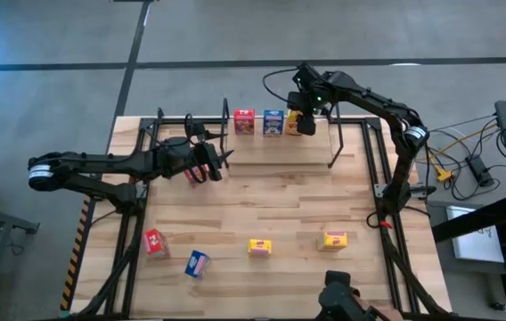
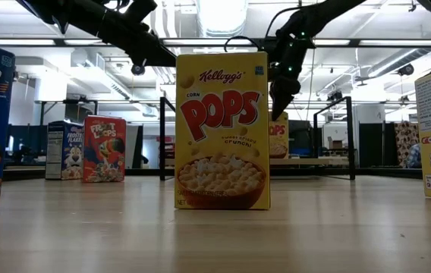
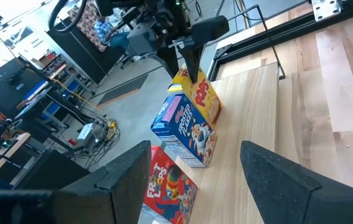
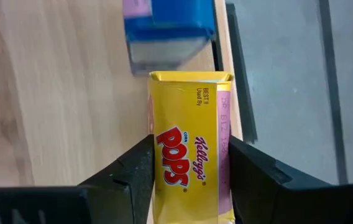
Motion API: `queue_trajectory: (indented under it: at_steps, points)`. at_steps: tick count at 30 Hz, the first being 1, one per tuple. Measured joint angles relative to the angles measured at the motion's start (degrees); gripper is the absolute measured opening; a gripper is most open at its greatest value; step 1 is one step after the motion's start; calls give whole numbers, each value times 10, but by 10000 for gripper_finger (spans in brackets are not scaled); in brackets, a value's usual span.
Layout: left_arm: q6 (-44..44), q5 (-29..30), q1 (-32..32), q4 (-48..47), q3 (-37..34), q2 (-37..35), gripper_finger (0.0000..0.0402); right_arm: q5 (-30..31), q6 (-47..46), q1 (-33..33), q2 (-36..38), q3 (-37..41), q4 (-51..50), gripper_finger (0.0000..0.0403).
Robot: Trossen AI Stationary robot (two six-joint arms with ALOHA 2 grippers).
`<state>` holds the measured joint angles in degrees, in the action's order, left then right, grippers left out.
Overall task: Stack cereal on shelf
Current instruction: Adjust the yellow cereal box on the shelf
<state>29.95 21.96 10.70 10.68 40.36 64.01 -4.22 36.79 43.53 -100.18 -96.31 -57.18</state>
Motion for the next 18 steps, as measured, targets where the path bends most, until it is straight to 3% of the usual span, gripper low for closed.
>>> queue_trajectory:
  at_steps: [5, 18]
  points:
    - [0, 0, 0, 0, 0, 0, 231, 27, 4, 1, 4, 0, -24, 166]
    - [0, 0, 0, 0, 0, 0, 231, 28, 18, 6, 4, 0, -30, 166]
